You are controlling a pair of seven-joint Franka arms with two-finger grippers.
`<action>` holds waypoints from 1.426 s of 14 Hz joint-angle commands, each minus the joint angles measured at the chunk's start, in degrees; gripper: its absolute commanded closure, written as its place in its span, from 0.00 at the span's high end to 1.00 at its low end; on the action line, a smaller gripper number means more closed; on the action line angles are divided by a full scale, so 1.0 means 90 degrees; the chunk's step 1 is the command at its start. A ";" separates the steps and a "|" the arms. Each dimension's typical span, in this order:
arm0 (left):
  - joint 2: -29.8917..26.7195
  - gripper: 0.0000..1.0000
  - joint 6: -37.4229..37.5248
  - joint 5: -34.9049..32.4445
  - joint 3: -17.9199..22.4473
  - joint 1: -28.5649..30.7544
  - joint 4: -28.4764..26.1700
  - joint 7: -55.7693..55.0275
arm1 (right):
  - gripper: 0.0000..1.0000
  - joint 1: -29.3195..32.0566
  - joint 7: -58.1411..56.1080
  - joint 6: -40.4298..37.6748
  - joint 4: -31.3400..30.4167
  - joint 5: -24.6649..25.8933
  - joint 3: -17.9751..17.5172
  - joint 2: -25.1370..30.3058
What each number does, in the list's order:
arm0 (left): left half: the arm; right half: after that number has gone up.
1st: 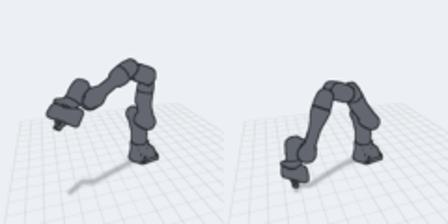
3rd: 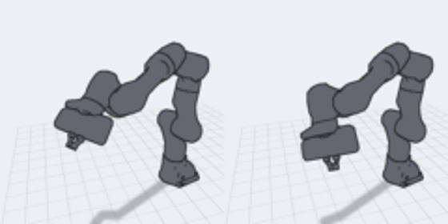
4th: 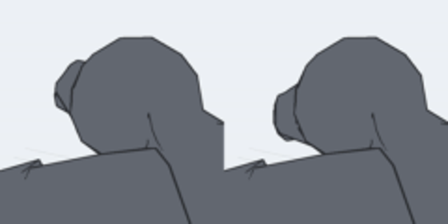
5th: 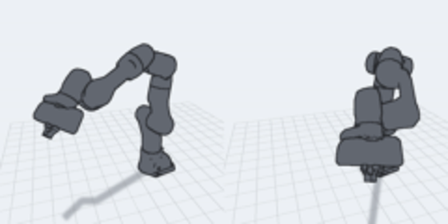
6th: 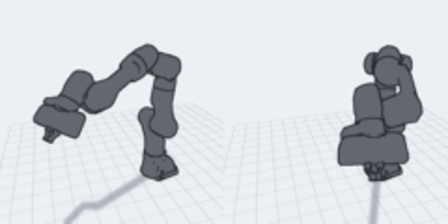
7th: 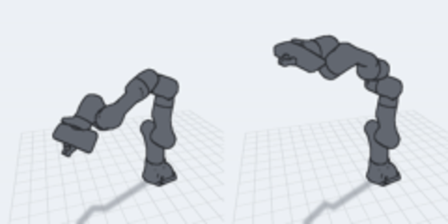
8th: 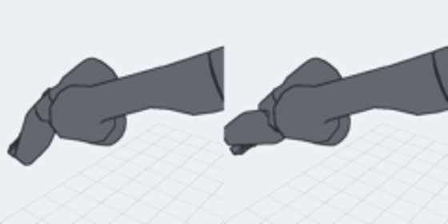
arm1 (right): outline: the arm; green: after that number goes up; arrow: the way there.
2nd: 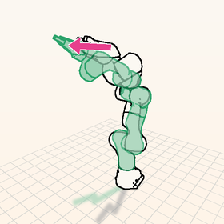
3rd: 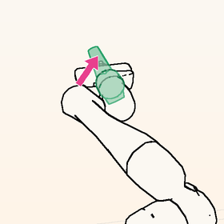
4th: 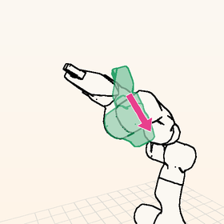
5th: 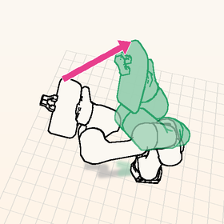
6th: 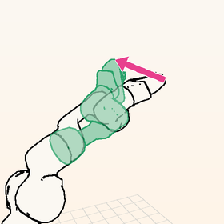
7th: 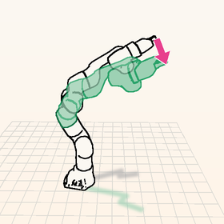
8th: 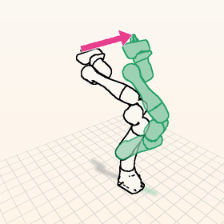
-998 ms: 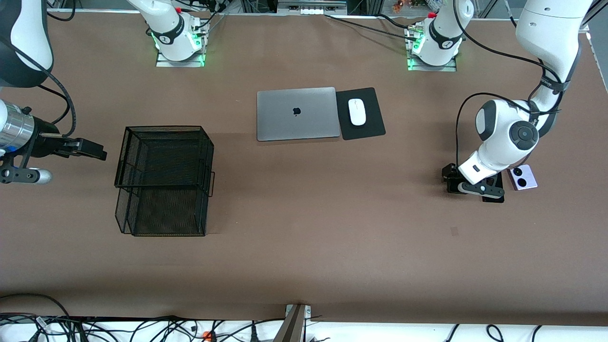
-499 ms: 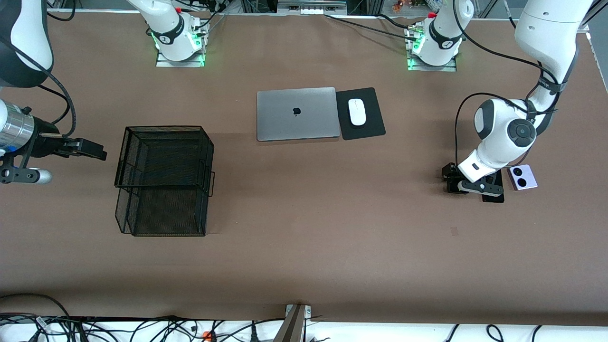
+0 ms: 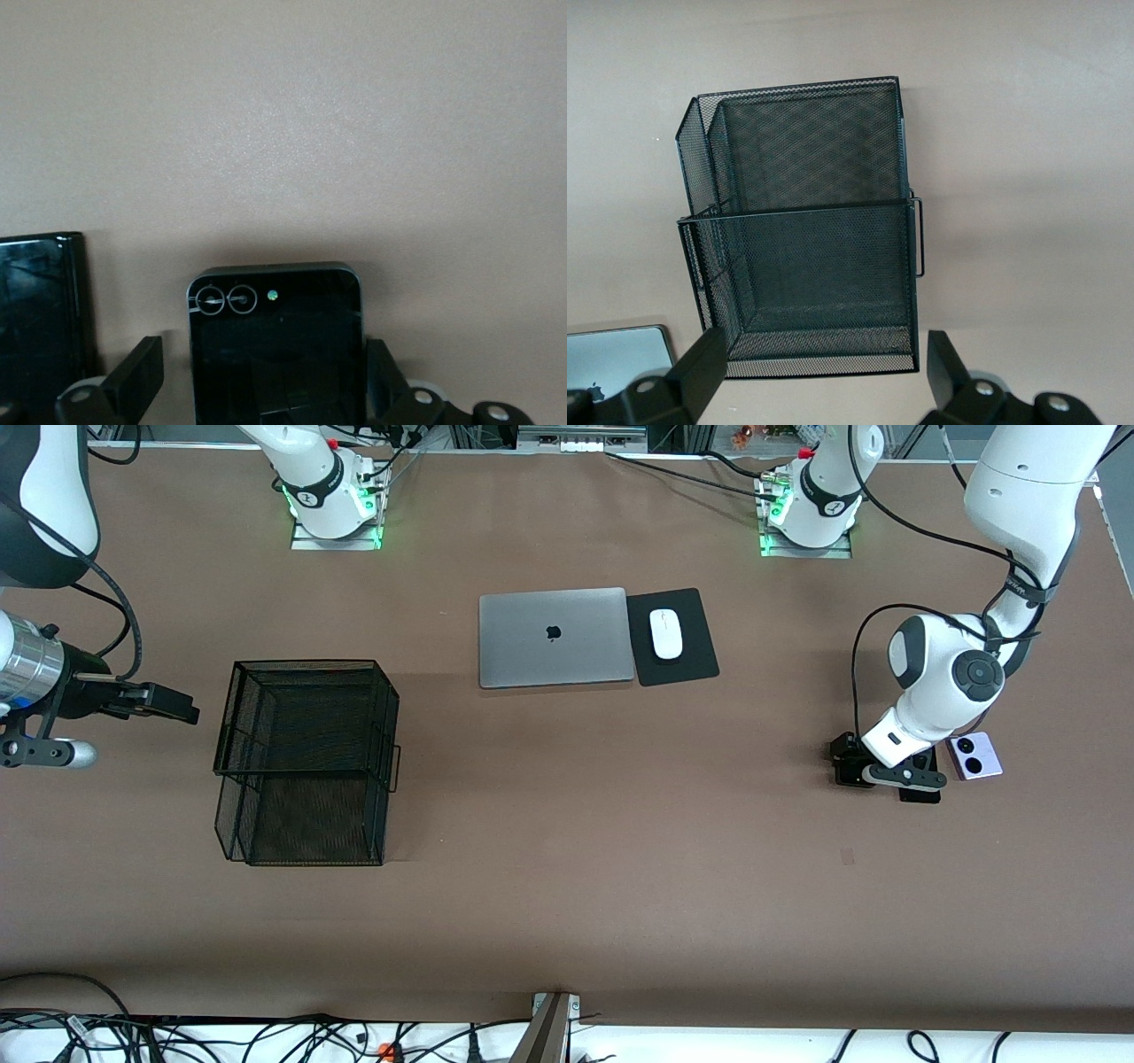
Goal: Place phones with both arms
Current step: 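Grasp the black flip phone with the left gripper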
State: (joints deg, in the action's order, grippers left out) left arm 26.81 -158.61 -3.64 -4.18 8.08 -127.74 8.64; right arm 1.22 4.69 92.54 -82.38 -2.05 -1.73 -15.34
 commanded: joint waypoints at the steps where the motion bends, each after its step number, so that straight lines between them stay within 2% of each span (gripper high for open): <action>1: 0.0059 1.00 -0.0160 -0.0133 -0.0014 0.0049 -0.0045 -0.0042 | 1.00 0.0020 0.0016 -0.0097 0.0081 0.0003 -0.0012 0.0015; 5: 0.0156 1.00 -0.0257 -0.0133 -0.0014 0.0049 -0.0035 -0.0178 | 1.00 0.0020 0.0016 -0.0097 0.0081 0.0003 -0.0012 0.0015; 6: 0.0185 0.94 -0.0257 -0.0133 -0.0014 0.0030 -0.0035 -0.0237 | 1.00 0.0020 0.0016 -0.0097 0.0081 0.0003 -0.0012 0.0015; 9: 0.0274 0.57 -0.0257 -0.0133 -0.0014 0.0020 -0.0035 -0.0267 | 1.00 0.0020 0.0016 -0.0097 0.0081 0.0003 -0.0012 0.0015; 11: 0.0303 0.24 -0.0257 -0.0133 -0.0014 0.0020 -0.0035 -0.0267 | 1.00 0.0020 0.0016 -0.0097 0.0081 0.0003 -0.0012 0.0015; 13: 0.0303 0.04 -0.0257 -0.0133 -0.0014 0.0020 -0.0035 -0.0267 | 1.00 0.0020 0.0026 -0.0097 0.0081 -0.0007 -0.0012 0.0015; 14: 0.0293 0.00 -0.0228 -0.0133 -0.0014 0.0020 -0.0016 -0.0305 | 1.00 0.0020 0.0036 -0.0097 0.0081 -0.0007 -0.0012 0.0015; 18: 0.0234 0.00 0.0006 -0.0123 -0.0072 -0.0214 0.0238 -0.0754 | 1.00 0.0020 0.0036 -0.0087 0.0081 -0.0007 -0.0012 0.0015; 20: 0.0234 0.00 0.0434 -0.0123 -0.0072 -0.0476 0.0491 -0.0988 | 1.00 0.0020 0.0036 -0.0087 0.0081 -0.0007 -0.0012 0.0015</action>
State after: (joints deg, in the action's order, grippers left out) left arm 27.79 -158.26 -3.64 -4.73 6.48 -126.69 3.31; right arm 1.22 4.69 92.54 -82.37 -2.05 -1.73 -15.34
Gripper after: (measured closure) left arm 0.194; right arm 0.000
